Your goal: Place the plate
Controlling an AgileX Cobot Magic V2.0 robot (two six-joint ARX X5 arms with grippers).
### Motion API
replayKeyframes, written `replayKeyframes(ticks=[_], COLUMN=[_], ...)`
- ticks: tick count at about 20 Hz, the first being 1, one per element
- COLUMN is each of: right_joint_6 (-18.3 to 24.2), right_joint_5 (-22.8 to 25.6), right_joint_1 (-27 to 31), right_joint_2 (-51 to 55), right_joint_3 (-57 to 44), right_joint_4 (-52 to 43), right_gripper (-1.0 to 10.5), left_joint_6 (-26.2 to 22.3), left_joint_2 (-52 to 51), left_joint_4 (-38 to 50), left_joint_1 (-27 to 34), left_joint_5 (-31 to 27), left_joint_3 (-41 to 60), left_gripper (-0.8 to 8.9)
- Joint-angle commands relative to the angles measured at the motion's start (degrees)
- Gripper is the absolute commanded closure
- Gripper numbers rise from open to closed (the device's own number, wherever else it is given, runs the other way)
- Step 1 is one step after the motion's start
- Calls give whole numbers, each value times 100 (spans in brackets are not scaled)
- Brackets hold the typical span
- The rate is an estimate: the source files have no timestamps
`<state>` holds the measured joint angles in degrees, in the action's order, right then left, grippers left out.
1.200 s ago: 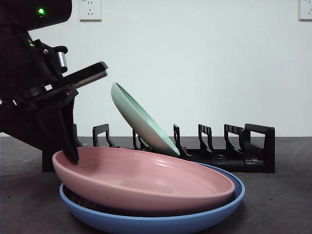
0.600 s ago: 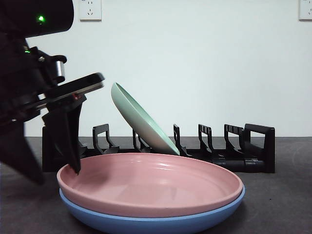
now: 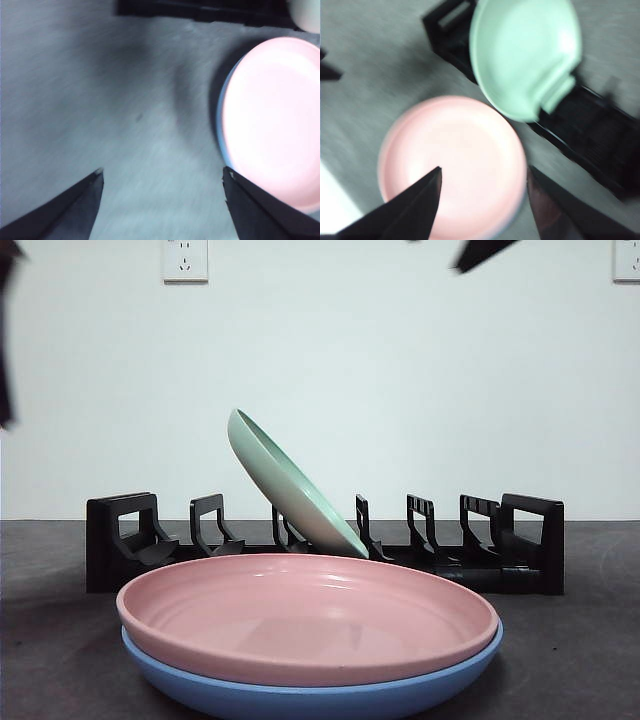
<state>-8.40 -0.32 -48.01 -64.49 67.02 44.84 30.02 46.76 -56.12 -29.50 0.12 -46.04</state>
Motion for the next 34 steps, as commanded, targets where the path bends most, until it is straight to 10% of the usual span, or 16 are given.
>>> replayKeyframes(ticks=[1, 13, 34], right_joint_6=[-52, 138, 160], right_joint_5=[-367, -717, -728], right_joint_1=[66, 175, 317], right_joint_2=[-809, -4275, -5007], right_joint_3=[671, 3794, 3884], right_joint_4=[-35, 350, 175], right_gripper=[675, 675, 932], left_joint_6=[-87, -59, -101], left_joint_2=[-323, -940, -938], left_joint_4=[-584, -1502, -1478], left_joint_1=[90, 260, 260], left_joint_5=[-17, -20, -42], left_joint_3=[-225, -813, -813], left_gripper=[438, 438, 438])
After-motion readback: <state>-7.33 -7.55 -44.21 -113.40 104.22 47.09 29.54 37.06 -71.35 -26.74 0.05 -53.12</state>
